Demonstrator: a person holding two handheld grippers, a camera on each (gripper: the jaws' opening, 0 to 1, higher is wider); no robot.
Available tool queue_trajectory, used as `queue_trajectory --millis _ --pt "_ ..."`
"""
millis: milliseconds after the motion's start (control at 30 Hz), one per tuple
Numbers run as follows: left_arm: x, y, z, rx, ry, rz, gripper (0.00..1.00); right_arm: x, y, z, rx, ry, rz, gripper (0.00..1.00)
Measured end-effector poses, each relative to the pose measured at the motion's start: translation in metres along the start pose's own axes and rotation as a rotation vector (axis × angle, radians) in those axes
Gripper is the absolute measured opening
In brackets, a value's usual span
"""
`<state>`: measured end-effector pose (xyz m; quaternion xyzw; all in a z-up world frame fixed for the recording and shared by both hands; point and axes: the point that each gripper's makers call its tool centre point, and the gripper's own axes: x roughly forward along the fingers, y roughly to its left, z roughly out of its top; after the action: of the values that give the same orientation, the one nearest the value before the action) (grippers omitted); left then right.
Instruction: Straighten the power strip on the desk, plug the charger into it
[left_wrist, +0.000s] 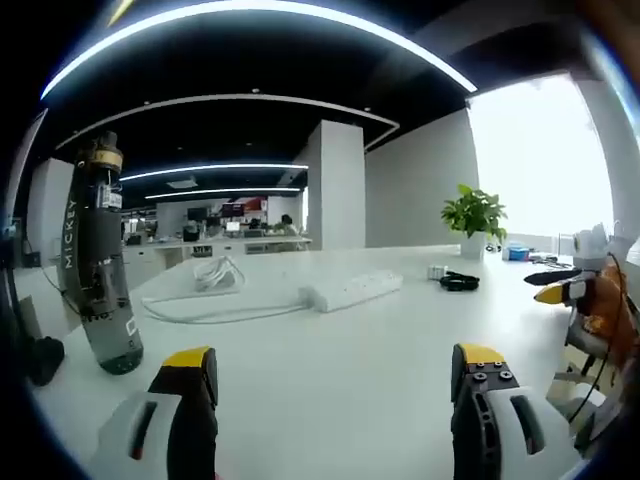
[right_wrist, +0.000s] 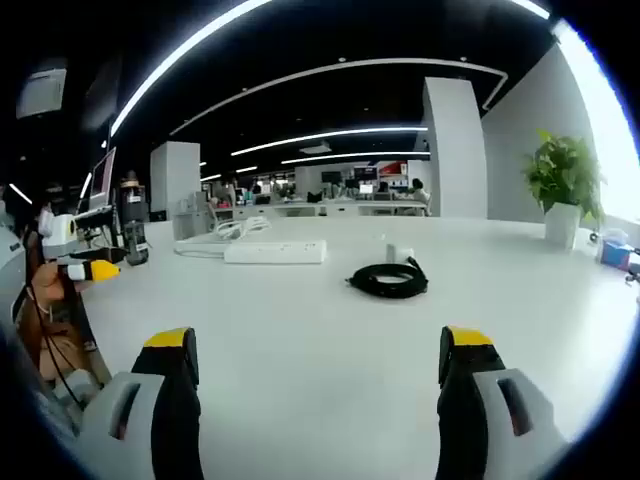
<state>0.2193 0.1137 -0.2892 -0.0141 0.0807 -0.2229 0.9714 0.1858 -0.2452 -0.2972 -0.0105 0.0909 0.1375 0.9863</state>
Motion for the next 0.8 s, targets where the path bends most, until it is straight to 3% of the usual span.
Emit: queue_trajectory --millis 800 --pt "0.0018 -0.0040 0.0022 -0.004 -0.015 -0.008 1.00 0.0012 0.0008 0.0022 0.013 -0.015 0.010 1.00"
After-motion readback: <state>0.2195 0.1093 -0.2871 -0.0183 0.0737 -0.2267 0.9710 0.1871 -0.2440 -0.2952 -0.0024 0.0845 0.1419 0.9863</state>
